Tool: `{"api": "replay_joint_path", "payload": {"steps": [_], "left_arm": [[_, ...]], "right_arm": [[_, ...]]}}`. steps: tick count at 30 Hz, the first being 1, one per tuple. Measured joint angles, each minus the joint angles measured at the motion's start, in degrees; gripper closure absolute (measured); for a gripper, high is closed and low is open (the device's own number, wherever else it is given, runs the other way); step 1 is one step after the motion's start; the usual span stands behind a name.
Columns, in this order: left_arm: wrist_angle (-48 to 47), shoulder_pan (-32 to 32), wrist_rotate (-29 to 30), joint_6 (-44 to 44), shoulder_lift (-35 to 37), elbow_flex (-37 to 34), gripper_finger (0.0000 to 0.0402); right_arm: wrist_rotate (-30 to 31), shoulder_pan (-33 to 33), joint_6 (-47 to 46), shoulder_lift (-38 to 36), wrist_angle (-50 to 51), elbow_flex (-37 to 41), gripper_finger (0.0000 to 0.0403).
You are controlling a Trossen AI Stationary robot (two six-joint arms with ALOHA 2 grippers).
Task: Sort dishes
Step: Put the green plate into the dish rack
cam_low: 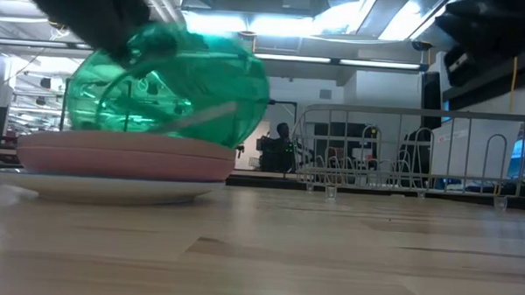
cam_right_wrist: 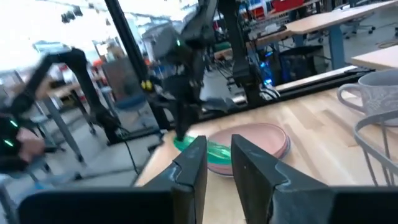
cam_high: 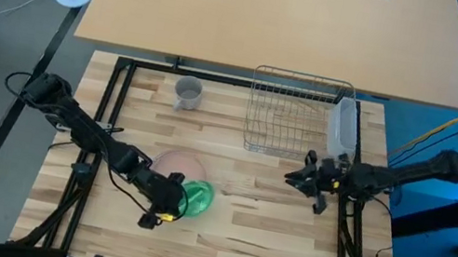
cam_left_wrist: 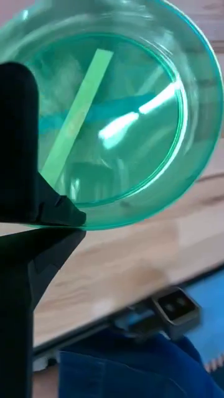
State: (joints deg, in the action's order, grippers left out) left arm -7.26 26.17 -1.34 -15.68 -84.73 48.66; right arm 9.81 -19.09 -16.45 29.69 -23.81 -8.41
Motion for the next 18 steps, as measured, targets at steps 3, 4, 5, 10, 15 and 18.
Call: {"api": "replay_joint_path", "payload": {"steps": [3,4,5,10,15,18], "left_arm": [[3.2,0.0,0.5,1.5,0.0,0.1,0.0401],[4.0,0.0,0.5,1.8,0.0,0.1,0.0401],[4.8,0.0,0.7,2.1,0.0,0.1,0.0401],[8.5,0.0,1.0,2.5,0.0,0.1,0.0401],[13.4,0.1,0.9,4.1,0.0,0.1,0.0401],[14.6,0.1,1.0,3.9,0.0,0.1,0.0401]], "right_arm": [[-0.3,0.0,3.5,8.3,-3.9,-2.0,0.0325],[-0.4,0.0,4.8,11.1,-4.4,-3.1,0.0325],[-0.4,0.0,6.3,13.8,-5.0,-4.3,0.0325],[-0.3,0.0,13.3,27.7,-5.9,-12.5,0.0325],[-0.1,0.0,19.7,40.6,-5.4,-23.0,0.0325],[-1.6,0.0,21.2,45.9,-1.6,-29.0,0.0325]]}}
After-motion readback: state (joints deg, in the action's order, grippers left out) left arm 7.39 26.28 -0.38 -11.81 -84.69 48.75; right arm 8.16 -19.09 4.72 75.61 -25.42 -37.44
